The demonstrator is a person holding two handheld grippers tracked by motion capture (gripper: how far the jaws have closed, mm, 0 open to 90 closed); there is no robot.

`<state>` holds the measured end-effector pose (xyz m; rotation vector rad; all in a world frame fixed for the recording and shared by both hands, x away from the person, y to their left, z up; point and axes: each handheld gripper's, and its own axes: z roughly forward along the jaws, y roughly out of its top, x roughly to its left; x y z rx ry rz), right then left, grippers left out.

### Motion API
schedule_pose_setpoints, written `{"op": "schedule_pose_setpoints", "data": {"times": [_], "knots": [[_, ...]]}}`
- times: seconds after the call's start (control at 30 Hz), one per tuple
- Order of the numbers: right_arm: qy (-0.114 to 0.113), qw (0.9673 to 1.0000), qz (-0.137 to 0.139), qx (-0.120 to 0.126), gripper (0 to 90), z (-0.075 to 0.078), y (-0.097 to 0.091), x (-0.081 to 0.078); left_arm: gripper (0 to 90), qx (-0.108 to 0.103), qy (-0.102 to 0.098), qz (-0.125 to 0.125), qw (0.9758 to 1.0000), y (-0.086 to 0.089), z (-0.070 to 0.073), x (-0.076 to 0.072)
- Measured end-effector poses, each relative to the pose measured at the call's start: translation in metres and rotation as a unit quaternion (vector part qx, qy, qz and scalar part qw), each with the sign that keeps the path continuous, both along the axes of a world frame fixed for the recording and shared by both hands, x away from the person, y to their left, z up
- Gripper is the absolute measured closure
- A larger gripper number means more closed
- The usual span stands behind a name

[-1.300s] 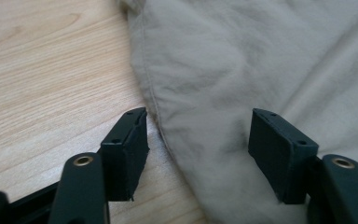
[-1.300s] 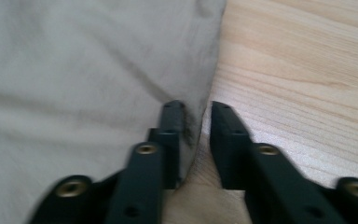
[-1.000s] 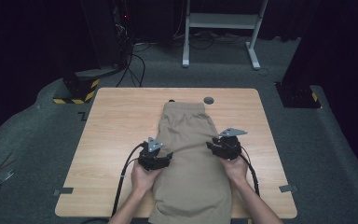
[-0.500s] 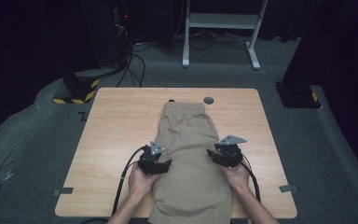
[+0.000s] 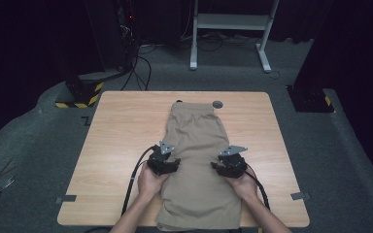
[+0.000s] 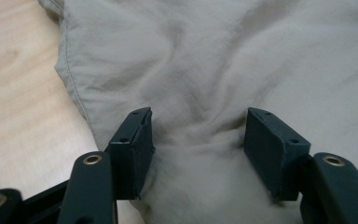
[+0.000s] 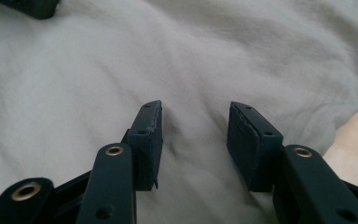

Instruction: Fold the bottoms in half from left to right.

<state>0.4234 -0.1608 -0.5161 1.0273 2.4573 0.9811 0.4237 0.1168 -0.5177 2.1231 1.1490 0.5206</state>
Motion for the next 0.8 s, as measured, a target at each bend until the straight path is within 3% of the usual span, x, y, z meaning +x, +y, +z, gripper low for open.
{"op": "schedule_pose_setpoints", "data": {"times": [0.2, 0.37, 0.47, 0.53, 0.63, 0.67, 0.7, 0.73, 0.8], "knots": [[-0.003, 0.9994, -0.034, 0.001, 55.0, 0.000, 0.006, 0.027, 41.4, -0.003, 0.011, 0.025, 0.9996, 0.000, 0.001, 0.032], [-0.001, 0.9992, -0.038, 0.012, 49.9, 0.004, 0.004, 0.024, 39.8, 0.002, 0.024, 0.024, 0.9994, 0.002, 0.005, 0.034], [-0.007, 0.9986, -0.034, 0.040, 49.9, 0.013, -0.004, 0.011, 37.9, -0.029, 0.021, 0.006, 0.9993, 0.005, 0.015, 0.010], [-0.005, 0.9985, -0.024, 0.050, 49.9, 0.017, -0.008, -0.002, 37.4, -0.015, 0.014, -0.019, 0.9996, 0.004, 0.022, -0.010], [-0.003, 0.9984, -0.002, 0.056, 50.0, 0.018, -0.014, -0.028, 37.2, -0.023, 0.003, -0.050, 0.9985, 0.005, 0.029, -0.042], [-0.006, 0.9986, 0.006, 0.053, 50.1, 0.017, -0.015, -0.037, 37.3, -0.023, 0.001, -0.059, 0.9980, 0.005, 0.029, -0.051], [-0.006, 0.9986, 0.006, 0.053, 50.1, 0.017, -0.015, -0.037, 37.6, -0.023, 0.001, -0.059, 0.9980, 0.005, 0.029, -0.051], [-0.011, 0.9991, 0.017, 0.037, 50.5, 0.014, -0.016, -0.052, 37.7, -0.010, 0.008, -0.066, 0.9977, 0.004, 0.026, -0.062], [-0.009, 0.9995, 0.022, 0.023, 50.5, 0.009, -0.016, -0.059, 38.2, -0.004, 0.014, -0.063, 0.9979, 0.005, 0.020, -0.064]]}}
